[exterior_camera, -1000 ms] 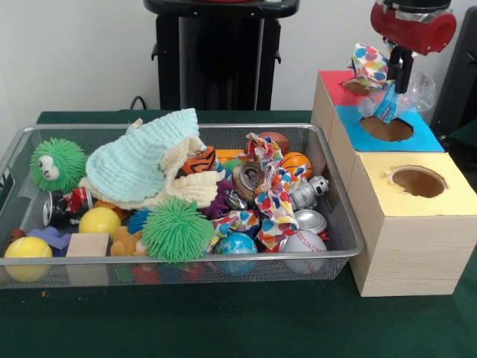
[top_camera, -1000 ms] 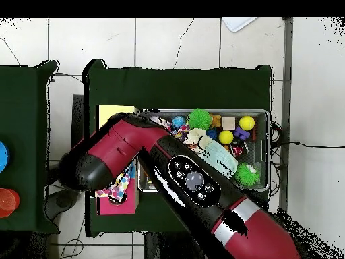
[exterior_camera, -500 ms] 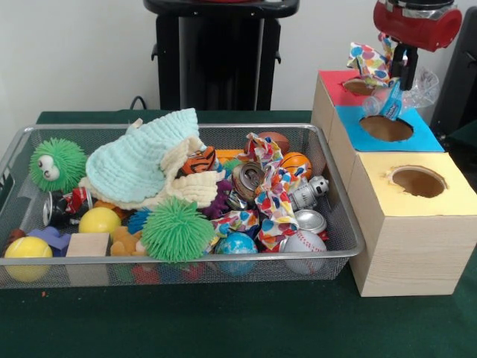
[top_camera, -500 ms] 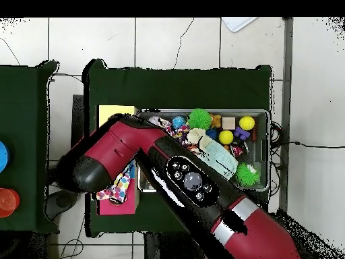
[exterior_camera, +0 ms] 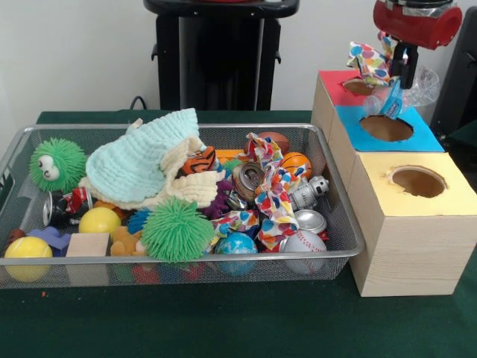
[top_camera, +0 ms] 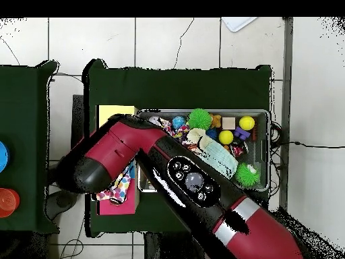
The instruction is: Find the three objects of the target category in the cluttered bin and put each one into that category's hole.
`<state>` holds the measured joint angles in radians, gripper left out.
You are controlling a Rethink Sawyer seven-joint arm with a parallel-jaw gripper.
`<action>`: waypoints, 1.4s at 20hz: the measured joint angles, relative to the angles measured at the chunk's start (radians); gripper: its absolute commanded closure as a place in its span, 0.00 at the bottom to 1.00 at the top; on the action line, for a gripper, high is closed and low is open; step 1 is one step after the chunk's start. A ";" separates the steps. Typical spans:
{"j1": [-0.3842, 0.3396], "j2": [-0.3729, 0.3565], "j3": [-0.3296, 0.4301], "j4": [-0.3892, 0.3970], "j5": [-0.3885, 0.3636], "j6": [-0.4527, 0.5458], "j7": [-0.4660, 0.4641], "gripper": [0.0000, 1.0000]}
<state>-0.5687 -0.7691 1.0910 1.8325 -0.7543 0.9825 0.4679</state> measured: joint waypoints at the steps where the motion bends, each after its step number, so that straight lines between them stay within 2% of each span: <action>1: -0.002 0.000 0.000 0.000 -0.001 0.000 -0.004 1.00; 8: -0.005 0.000 0.001 0.001 -0.016 0.000 -0.065 1.00; 9: -0.005 0.000 0.001 0.001 -0.022 0.000 -0.082 0.00; 17: -0.005 0.000 0.001 0.001 -0.026 0.000 -0.119 0.00; 28: -0.005 0.000 0.001 0.001 -0.026 0.000 -0.120 0.00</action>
<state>-0.5741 -0.7691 1.0917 1.8336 -0.7802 0.9827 0.3479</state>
